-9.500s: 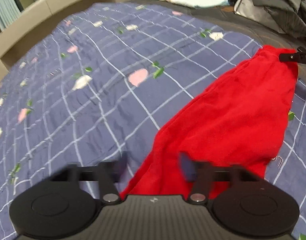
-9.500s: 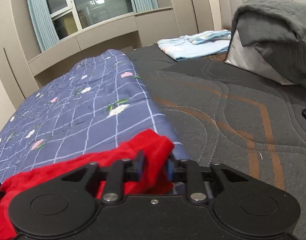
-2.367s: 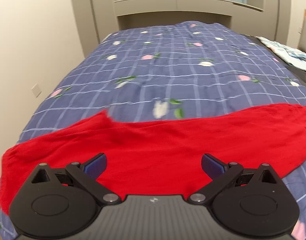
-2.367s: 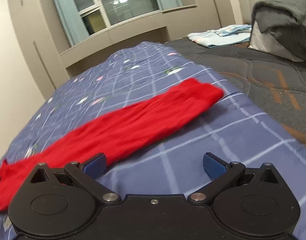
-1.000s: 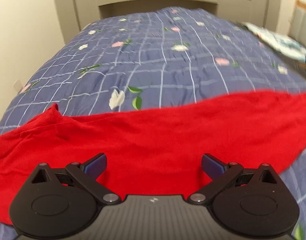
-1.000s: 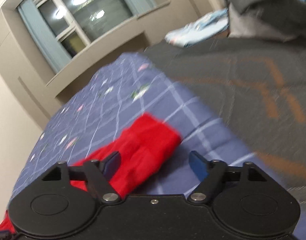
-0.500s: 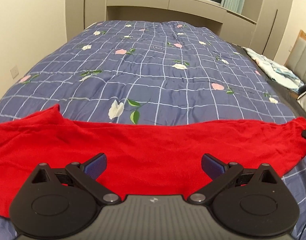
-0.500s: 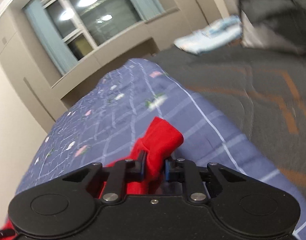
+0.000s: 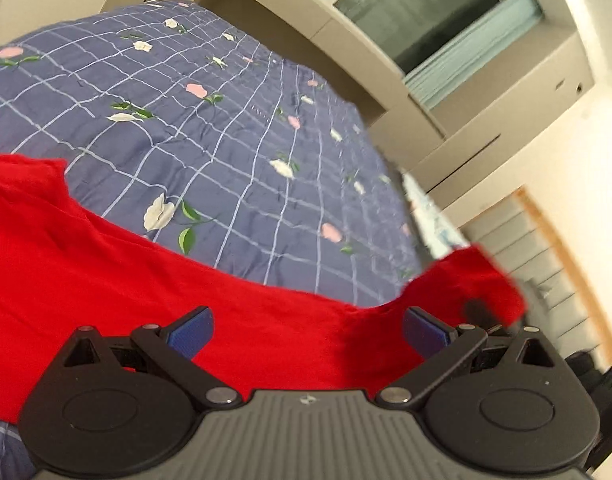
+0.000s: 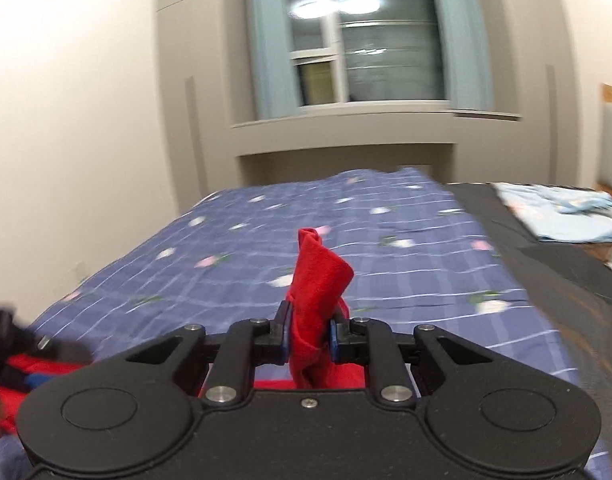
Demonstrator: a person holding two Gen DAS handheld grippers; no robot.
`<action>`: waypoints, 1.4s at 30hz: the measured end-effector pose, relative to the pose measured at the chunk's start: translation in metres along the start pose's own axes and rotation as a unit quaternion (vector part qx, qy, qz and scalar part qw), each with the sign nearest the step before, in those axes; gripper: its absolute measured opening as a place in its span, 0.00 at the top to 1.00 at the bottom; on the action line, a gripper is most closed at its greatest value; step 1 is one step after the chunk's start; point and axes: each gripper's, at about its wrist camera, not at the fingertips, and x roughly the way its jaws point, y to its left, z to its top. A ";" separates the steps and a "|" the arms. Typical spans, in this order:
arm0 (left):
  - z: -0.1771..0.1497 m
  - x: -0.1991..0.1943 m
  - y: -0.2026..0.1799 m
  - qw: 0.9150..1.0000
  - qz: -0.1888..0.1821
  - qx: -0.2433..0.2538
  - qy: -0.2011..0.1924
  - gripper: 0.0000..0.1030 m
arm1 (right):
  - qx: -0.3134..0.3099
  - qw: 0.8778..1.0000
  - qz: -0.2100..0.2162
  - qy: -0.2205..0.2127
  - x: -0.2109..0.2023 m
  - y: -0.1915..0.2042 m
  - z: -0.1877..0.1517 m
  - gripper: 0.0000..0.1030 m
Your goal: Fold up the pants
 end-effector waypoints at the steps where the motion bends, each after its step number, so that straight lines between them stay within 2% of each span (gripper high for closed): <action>1: 0.001 -0.003 0.005 1.000 -0.002 -0.006 -0.004 0.01 | -0.008 1.000 0.009 0.007 0.002 0.014 -0.003 0.82; 6: 0.004 -0.013 0.026 0.999 0.024 -0.026 -0.017 0.01 | -0.043 0.997 0.031 0.059 0.025 0.079 -0.039 0.82; 10: 0.005 -0.019 0.039 0.999 0.036 -0.033 -0.022 0.01 | -0.084 0.992 0.018 0.096 0.043 0.119 -0.075 0.79; 14: 0.005 -0.019 0.047 0.998 0.044 -0.035 -0.018 0.01 | -0.115 0.987 0.017 0.113 0.047 0.143 -0.096 0.64; 16: 0.004 -0.016 0.050 0.998 0.045 -0.038 -0.012 0.01 | -0.116 0.986 0.031 0.111 0.040 0.146 -0.100 0.53; 18: 0.002 -0.013 0.053 0.998 0.043 -0.038 -0.006 0.01 | -0.114 0.987 0.043 0.106 0.029 0.144 -0.103 0.37; 20: -0.002 -0.009 0.054 0.998 0.045 -0.036 0.001 0.01 | -0.100 0.988 0.053 0.101 0.015 0.137 -0.100 0.33; 23: -0.008 -0.001 0.057 0.998 0.042 -0.040 0.016 0.01 | -0.075 0.993 0.038 0.080 -0.006 0.126 -0.094 0.32; 25: -0.011 0.006 0.057 0.998 0.038 -0.043 0.030 0.07 | -0.078 0.994 0.024 0.072 -0.008 0.121 -0.092 0.33; 28: -0.015 0.015 0.051 0.997 0.045 -0.034 0.050 0.15 | -0.098 0.992 0.018 0.084 0.001 0.118 -0.096 0.44; 33: -0.015 0.027 0.049 0.996 0.057 -0.033 0.062 0.20 | -0.118 0.986 0.049 0.104 0.019 0.125 -0.106 0.53; 35: -0.014 0.032 0.051 0.995 0.062 -0.046 0.067 0.20 | -0.137 0.983 0.047 0.109 0.026 0.131 -0.110 0.53; 37: -0.012 0.034 0.054 0.994 0.061 -0.059 0.069 0.20 | -0.151 0.981 0.041 0.112 0.032 0.136 -0.114 0.59; 41: -0.009 0.034 0.057 0.993 0.053 -0.075 0.069 0.20 | -0.143 0.983 0.033 0.110 0.038 0.135 -0.111 0.98; 42: -0.009 0.033 0.058 0.993 0.051 -0.077 0.068 0.20 | -0.132 0.985 0.041 0.106 0.035 0.133 -0.107 0.98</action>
